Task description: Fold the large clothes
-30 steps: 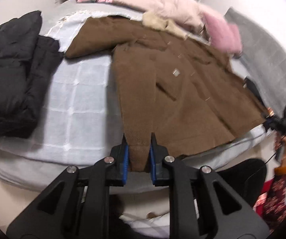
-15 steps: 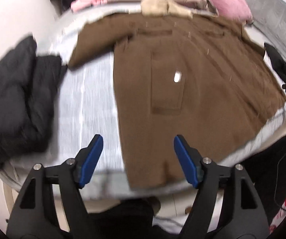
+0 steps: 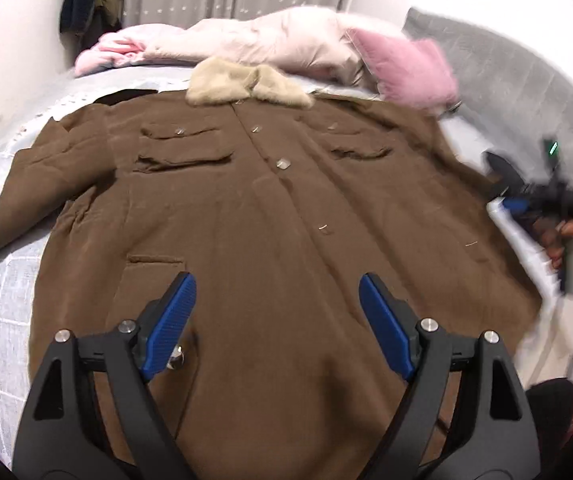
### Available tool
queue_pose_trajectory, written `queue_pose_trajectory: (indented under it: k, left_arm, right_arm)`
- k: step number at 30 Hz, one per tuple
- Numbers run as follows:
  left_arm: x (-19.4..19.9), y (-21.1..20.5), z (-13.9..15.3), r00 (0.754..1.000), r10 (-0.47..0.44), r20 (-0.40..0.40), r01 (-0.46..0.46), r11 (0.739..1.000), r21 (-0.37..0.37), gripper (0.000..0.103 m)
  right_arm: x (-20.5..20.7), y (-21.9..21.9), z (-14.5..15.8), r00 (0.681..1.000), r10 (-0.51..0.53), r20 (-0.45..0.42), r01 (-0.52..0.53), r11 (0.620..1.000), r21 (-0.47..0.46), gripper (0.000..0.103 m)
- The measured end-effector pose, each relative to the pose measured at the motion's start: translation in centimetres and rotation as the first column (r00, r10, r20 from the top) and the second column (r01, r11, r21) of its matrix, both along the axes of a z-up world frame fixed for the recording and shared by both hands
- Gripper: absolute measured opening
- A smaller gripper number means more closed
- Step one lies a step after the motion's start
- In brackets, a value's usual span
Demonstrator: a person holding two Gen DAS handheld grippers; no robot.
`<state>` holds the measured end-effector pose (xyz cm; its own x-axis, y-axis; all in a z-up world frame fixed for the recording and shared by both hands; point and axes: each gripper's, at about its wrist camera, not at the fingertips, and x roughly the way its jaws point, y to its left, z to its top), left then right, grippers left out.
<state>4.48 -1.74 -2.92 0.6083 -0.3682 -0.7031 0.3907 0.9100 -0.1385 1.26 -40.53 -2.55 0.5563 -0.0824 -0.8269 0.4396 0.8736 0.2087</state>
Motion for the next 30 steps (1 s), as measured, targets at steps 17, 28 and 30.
queue_pose_trajectory:
  k: [17, 28, 30]
  left_arm:
    - [2.8, 0.4, -1.4, 0.995, -0.095, -0.026, 0.092, 0.993, -0.074, 0.084]
    - [3.7, 0.4, -3.3, 0.991, -0.111, -0.072, 0.104, 0.99, -0.093, 0.084]
    - [3.8, 0.3, -3.4, 0.99, -0.113, -0.08, 0.106, 0.99, -0.09, 0.084]
  right_arm:
    - [9.0, -14.6, 15.7, 0.952, -0.295, 0.076, 0.29, 0.8, -0.525, 0.006]
    - [19.9, -22.7, 6.1, 0.911, -0.411, -0.039, 0.241, 0.605, -0.759, 0.006]
    - [20.8, -24.5, 2.6, 0.89, -0.444, -0.103, 0.21, 0.601, -0.771, 0.006]
